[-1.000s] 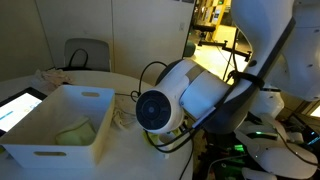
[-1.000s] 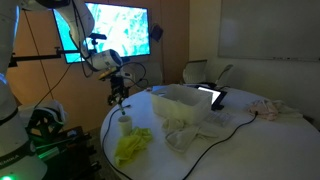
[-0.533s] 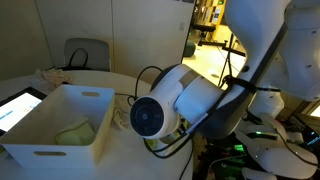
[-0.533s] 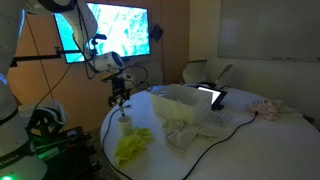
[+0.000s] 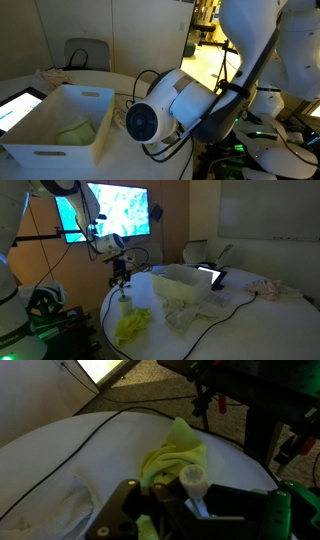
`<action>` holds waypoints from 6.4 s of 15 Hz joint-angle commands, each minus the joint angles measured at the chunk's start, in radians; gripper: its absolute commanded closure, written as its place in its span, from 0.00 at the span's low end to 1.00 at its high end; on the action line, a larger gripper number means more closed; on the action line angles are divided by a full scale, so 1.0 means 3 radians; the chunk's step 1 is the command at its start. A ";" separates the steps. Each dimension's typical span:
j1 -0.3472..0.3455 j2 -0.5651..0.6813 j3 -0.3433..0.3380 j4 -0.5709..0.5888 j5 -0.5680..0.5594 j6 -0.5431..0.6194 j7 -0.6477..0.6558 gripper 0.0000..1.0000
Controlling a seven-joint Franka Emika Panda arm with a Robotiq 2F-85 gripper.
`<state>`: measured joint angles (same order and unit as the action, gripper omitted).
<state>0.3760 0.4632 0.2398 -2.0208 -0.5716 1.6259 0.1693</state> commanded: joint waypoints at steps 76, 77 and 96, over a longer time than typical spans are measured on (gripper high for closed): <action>0.0091 0.1336 -0.2552 -0.0187 0.0800 0.4537 0.4747 0.62; 0.0110 0.1371 -0.2576 -0.0174 0.0826 0.4603 0.4723 0.69; 0.1846 0.0904 -0.3837 -0.1151 0.2097 0.5324 0.3457 0.99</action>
<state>0.8078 0.7897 -0.8228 -2.2843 -0.0205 3.1878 1.2888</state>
